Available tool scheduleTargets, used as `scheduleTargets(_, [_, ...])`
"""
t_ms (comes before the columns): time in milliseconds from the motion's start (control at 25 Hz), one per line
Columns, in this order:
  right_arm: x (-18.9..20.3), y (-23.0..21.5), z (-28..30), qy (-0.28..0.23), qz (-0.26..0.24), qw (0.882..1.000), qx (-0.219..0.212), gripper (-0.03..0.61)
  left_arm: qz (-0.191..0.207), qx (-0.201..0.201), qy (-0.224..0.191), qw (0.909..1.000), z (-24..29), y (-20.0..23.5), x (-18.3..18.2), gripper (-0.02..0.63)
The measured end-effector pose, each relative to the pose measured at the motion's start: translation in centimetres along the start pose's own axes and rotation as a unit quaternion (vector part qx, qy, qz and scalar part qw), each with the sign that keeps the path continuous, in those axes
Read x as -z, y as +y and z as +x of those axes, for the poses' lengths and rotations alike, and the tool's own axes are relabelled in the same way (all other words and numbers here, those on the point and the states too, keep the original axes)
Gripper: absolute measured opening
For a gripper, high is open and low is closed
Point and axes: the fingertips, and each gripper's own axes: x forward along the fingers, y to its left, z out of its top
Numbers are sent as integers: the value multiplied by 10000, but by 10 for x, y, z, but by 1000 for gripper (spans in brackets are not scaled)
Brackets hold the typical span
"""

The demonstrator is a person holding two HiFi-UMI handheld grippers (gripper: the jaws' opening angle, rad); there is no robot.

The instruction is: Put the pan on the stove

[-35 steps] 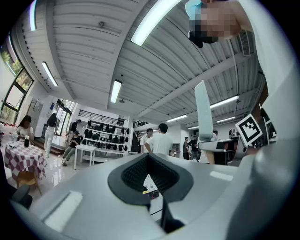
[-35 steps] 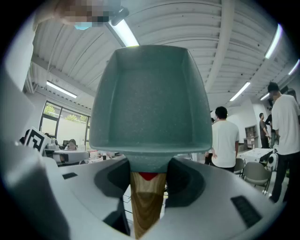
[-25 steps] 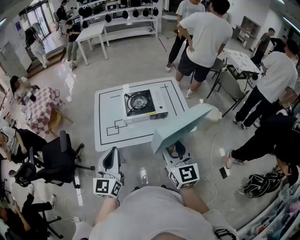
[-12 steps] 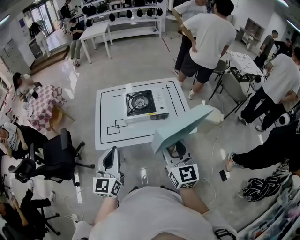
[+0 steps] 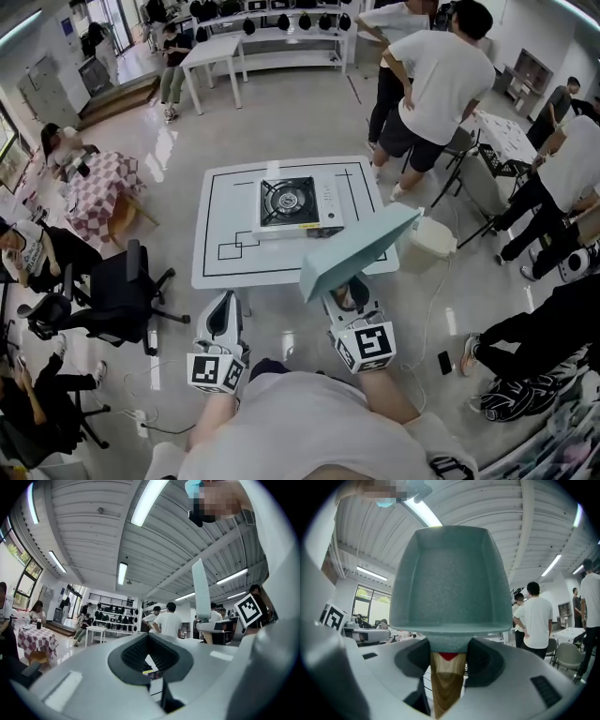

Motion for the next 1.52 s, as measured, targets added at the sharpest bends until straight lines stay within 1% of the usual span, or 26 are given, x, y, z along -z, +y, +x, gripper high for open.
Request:
scheduleTargets(200, [7,0,30,49,-22,10000,-69,195,-63,-149,58,9999,14,21,8,9])
scheduleTargets(360, [16,-4,70,89,-29,9999,64,195,-65,-99,64,9999,44,57,15,9])
scheduleTargets(440, [19,-8,94,95,-36,9997,209,195,-68,5,79,9999,66,79,18,9])
scheduleTargets(600, [22,-12,145,34,-7,9988,489,195,107,202,81,9997,108,132,15,9])
scheduleTargets(720, [22,-18,179,-10,17,9966,822,195,215,361,70,9991,138,173,7,9])
scheduleTargets(840, [21,-24,206,15,-12,9935,1140,195,242,522,50,9983,162,205,3,9])
scheduleTargets(960, [22,-27,231,62,6,9912,1325,195,206,584,79,9980,184,231,6,9])
scheduleTargets(1040, [25,-30,242,125,9,9904,1375,195,172,627,82,9979,194,238,9,9])
scheduleTargets(1200, [30,-41,260,284,56,9900,1382,195,48,662,119,9977,212,240,14,9])
scheduleTargets(1320, [37,-50,271,409,109,9904,1313,195,-32,593,190,9981,223,239,19,9])
scheduleTargets(1520, [49,-61,287,687,55,9911,1136,195,-136,415,236,9988,232,241,25,9])
